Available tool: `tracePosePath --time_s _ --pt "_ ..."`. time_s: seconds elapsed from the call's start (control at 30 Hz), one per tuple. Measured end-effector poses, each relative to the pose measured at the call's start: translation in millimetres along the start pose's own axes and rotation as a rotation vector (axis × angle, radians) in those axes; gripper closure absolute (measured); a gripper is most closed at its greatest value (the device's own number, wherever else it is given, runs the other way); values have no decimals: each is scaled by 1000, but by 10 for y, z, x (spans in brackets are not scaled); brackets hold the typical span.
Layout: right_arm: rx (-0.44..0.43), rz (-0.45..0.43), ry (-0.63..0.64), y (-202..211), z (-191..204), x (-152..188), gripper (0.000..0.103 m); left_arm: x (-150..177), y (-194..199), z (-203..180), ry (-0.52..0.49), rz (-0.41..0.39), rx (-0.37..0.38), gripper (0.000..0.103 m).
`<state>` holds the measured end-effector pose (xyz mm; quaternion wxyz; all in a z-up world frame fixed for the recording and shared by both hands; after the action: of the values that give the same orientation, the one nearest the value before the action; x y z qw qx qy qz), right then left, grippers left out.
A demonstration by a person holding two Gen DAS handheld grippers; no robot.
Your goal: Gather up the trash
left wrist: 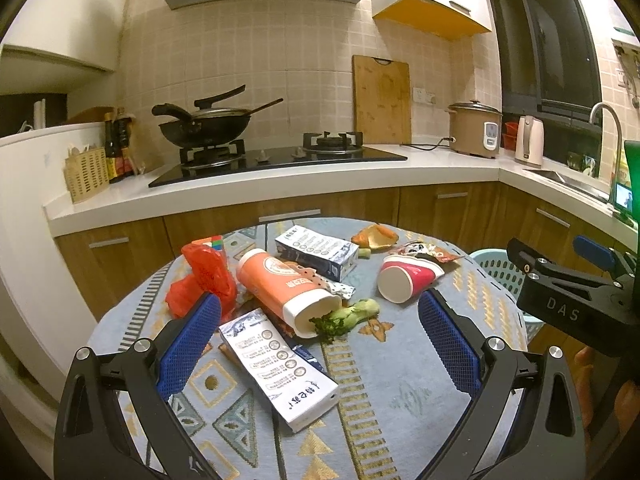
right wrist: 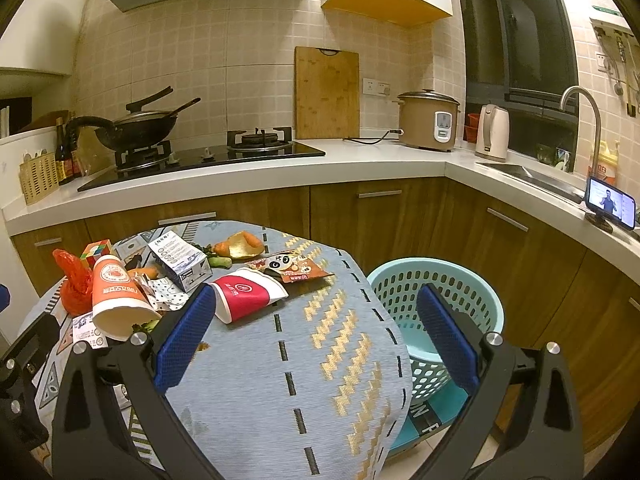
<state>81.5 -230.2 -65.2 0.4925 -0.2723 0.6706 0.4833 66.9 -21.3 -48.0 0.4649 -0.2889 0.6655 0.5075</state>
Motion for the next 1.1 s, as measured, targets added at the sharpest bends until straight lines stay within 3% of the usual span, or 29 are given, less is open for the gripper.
tracePosePath --time_s 0.77,1.1 --pt "16 28 -4 -88 -45 78 8 71 -23 78 41 17 8 7" --pt "5 44 12 -135 48 157 8 254 -36 257 86 46 14 7"
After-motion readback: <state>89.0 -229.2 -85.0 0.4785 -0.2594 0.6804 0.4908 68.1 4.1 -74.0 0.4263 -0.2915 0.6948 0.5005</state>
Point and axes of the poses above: each gripper's, at about its wrist camera, not at the fingertips, and y roughly against the way its jaws point, z to its left, x to its underside, the point moved 10 cm from there along -y, roughly the way its jaws point, and after that the axes turned 12 degrees about x, right-handed, at the moved point
